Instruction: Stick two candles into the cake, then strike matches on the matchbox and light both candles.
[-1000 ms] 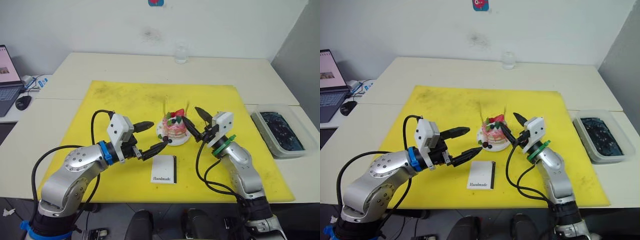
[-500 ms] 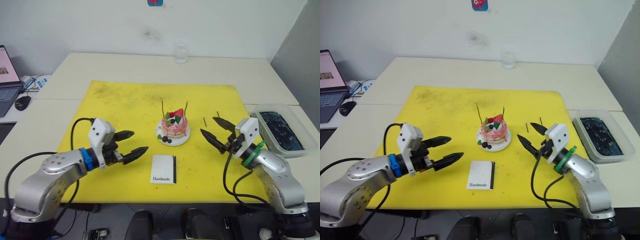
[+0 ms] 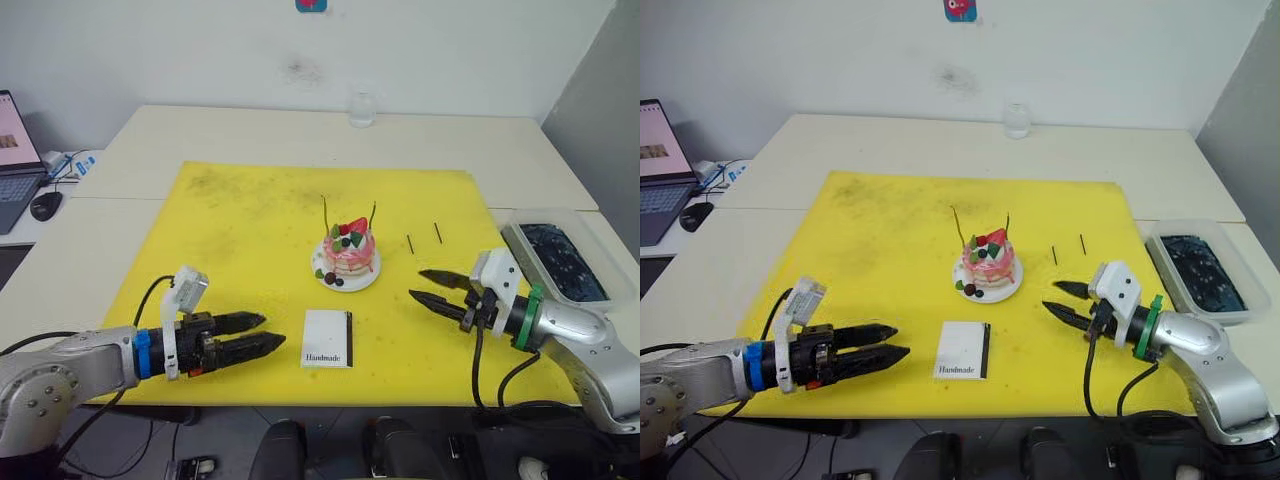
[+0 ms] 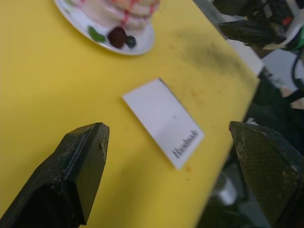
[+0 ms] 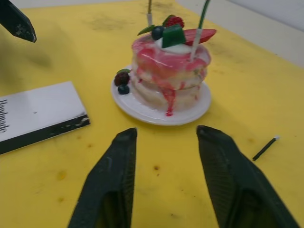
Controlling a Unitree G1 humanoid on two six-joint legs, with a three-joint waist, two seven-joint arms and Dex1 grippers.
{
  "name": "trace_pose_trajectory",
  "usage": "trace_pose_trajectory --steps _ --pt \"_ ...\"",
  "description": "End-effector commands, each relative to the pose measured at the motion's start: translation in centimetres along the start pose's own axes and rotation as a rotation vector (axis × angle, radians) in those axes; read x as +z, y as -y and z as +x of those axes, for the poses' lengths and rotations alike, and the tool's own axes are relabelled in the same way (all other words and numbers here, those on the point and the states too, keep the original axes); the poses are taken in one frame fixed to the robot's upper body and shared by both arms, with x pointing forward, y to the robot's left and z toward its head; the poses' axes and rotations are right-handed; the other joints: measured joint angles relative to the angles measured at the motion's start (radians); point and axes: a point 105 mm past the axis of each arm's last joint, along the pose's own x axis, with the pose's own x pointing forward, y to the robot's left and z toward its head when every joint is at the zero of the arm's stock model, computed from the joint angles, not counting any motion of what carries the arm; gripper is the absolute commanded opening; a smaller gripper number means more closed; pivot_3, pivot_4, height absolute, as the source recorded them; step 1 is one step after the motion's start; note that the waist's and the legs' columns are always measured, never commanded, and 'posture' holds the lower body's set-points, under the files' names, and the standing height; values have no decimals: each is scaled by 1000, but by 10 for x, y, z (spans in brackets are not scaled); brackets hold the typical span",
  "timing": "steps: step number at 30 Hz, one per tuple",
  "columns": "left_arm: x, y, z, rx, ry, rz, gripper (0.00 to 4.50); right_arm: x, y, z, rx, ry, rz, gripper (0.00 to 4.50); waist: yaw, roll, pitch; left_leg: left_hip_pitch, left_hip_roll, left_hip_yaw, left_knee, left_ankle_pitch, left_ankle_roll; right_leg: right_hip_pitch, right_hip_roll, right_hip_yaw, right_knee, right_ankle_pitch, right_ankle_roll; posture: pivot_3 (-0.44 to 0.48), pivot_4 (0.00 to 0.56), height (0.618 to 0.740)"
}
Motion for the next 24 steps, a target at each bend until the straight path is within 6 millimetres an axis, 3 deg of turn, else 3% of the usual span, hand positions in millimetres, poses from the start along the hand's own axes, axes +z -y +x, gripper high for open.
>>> trace_pose_trajectory --steps 1,3,7,16,24 --pt "1 7 4 -65 -45 -61 4500 3 -18 -5 111 -49 -7 634 1 1 0 0 0 0 0 0 0 0 0 0 0 0 0 0 150 740" --pt "5 3 11 -76 -40 -97 4500 -1 -29 -6 173 -98 2 26 6 1 1 0 -1 0 0 0 0 0 -1 0 0 -1 -2 0 150 740" --pt "9 -10 23 -60 -54 -176 4500 -3 -34 1 181 -147 10 26 7 -1 0 0 -1 0 1 0 0 1 -1 0 0 -1 -2 0 150 740" --pt "6 -20 47 -61 -127 -269 4500 -6 -37 18 221 -204 21 26 2 -1 1 -1 -1 0 0 0 0 -1 0 0 0 1 2 0 150 740" --pt "-4 -10 58 -107 -182 -283 4500 -20 -37 30 228 -263 35 26 1 -1 0 -1 -2 1 1 0 0 0 -1 1 0 1 2 0 150 740"
